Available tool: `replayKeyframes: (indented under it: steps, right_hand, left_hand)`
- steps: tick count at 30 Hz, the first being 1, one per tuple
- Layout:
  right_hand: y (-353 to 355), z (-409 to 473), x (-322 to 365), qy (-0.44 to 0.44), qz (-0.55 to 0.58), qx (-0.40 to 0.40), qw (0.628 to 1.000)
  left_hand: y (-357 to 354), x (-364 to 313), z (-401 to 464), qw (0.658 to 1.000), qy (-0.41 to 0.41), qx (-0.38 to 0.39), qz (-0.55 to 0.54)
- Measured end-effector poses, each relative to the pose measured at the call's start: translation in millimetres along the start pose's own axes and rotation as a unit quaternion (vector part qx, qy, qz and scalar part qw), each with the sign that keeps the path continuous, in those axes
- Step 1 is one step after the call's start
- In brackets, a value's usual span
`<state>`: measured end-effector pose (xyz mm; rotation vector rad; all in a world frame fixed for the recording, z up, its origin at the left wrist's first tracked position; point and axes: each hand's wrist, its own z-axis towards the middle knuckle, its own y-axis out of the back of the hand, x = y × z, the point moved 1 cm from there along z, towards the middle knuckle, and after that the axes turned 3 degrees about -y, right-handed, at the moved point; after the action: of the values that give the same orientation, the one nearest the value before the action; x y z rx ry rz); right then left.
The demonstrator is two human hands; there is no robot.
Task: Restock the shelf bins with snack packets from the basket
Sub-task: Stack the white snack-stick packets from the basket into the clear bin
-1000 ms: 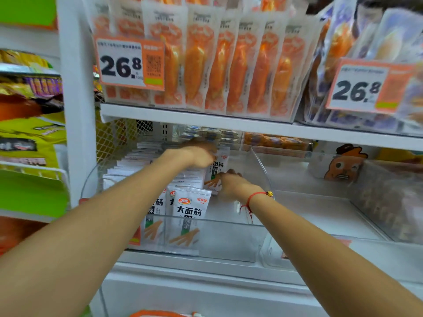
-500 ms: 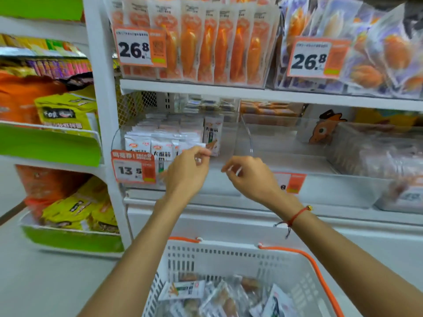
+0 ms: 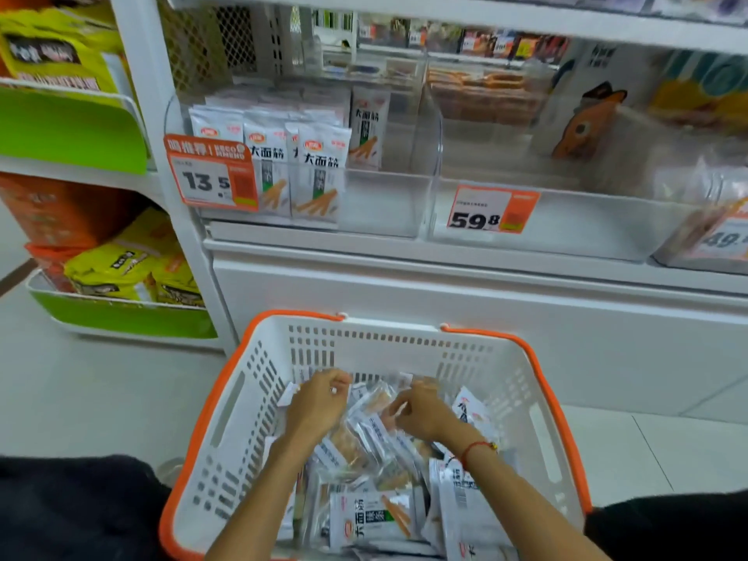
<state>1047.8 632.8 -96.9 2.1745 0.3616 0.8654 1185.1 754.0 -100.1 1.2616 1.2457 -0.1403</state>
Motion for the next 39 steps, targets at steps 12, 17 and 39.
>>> replayKeyframes:
  steps: [12, 17, 39]
  right_hand:
    - [-78, 14, -37, -0.005, -0.132, -0.005, 0.991]
    - [-62, 17, -37, 0.019, -0.096, 0.131, 0.986]
    - [-60, 16, -19, -0.024, 0.206, 0.138, 0.968]
  left_hand:
    - [-56, 84, -17, 0.978, 0.165, 0.112, 0.065]
    - [-67, 75, -23, 0.948, 0.121, 0.224, 0.193]
    - [-55, 49, -21, 0.932, 0.162, 0.059, -0.319]
